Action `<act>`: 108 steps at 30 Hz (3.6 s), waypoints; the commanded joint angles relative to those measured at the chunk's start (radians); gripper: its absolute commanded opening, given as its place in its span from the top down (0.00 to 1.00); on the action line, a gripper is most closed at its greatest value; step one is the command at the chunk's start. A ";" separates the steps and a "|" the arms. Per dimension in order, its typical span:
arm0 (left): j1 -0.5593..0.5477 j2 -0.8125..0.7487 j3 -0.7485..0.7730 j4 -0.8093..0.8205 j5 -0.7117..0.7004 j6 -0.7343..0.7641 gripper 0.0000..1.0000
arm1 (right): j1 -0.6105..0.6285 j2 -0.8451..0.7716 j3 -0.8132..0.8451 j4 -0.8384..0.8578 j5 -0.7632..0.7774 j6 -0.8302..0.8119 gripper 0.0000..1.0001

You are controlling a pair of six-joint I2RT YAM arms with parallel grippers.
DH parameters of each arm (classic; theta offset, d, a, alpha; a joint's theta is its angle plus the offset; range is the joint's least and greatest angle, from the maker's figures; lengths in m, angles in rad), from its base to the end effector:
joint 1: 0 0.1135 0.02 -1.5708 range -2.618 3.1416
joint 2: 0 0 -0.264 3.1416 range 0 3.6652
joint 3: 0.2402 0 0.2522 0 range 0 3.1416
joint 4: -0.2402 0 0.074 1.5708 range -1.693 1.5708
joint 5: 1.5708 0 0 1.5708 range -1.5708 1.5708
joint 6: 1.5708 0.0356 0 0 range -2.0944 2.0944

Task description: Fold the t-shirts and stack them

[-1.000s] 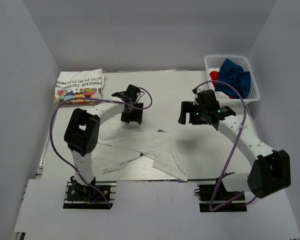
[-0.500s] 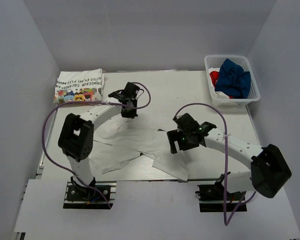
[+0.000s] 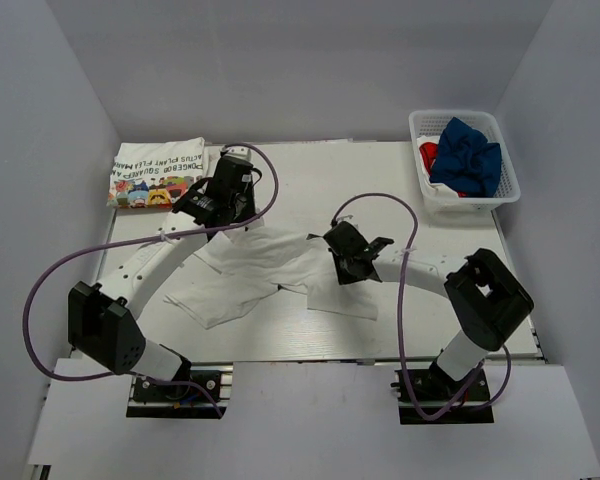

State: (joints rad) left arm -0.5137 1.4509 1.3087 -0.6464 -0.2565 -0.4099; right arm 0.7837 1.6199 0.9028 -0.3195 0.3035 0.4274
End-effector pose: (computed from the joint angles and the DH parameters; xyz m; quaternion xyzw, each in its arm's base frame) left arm 0.2795 -0.1473 0.3234 -0.0011 0.9182 -0.0626 0.3912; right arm 0.2285 0.2127 0.1685 -0.1297 0.9454 0.0286 0.2975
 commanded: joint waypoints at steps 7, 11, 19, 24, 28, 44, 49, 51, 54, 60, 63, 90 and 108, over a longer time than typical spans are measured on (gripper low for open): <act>0.003 -0.171 0.200 -0.007 -0.171 0.000 1.00 | -0.009 -0.265 0.251 -0.033 0.376 -0.079 1.00; 0.003 -0.280 0.264 0.017 -0.200 0.023 1.00 | -0.008 -0.421 0.341 -0.053 0.606 -0.134 1.00; 0.003 -0.469 0.418 -0.007 -0.192 -0.004 1.00 | -0.003 -0.675 0.406 0.218 0.732 -0.421 1.00; 0.015 -0.533 0.501 0.013 -0.073 0.008 1.00 | -0.001 -0.808 0.528 0.175 0.496 -0.492 1.00; 0.015 -0.544 0.537 0.033 0.017 0.017 1.00 | -0.004 -0.844 0.610 0.128 0.364 -0.516 1.00; 0.098 0.093 0.270 -0.164 -0.325 -0.256 0.94 | -0.167 -0.393 0.190 0.166 0.508 -0.251 1.00; 0.196 0.325 0.343 -0.245 -0.248 -0.268 0.15 | -0.296 -0.093 0.273 -0.013 0.300 -0.101 0.36; 0.210 0.341 0.359 -0.272 -0.237 -0.268 0.07 | -0.317 -0.028 0.315 -0.088 0.269 -0.060 0.10; 0.219 0.286 0.295 -0.272 -0.217 -0.239 0.01 | -0.339 -0.014 0.355 -0.125 0.244 -0.030 0.10; 0.196 0.050 -0.049 -0.259 -0.054 -0.299 0.01 | -0.391 -0.119 0.240 -0.125 0.174 0.039 0.10; 0.196 -0.090 -0.262 -0.184 0.150 -0.326 0.01 | -0.415 -0.173 0.164 -0.128 0.154 0.079 0.10; 0.167 -0.234 -0.490 0.117 0.465 -0.316 1.00 | -0.564 -0.267 -0.019 -0.095 0.023 0.047 0.10; 0.176 -0.208 -0.152 0.119 0.332 -0.248 1.00 | -0.571 -0.281 -0.077 -0.069 -0.035 -0.009 0.13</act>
State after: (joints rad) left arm -0.3424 1.2442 1.1095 -0.5449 0.1146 -0.6720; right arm 0.2169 1.3624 0.8402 -0.4007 0.2317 0.4332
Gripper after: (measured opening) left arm 0.025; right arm 0.875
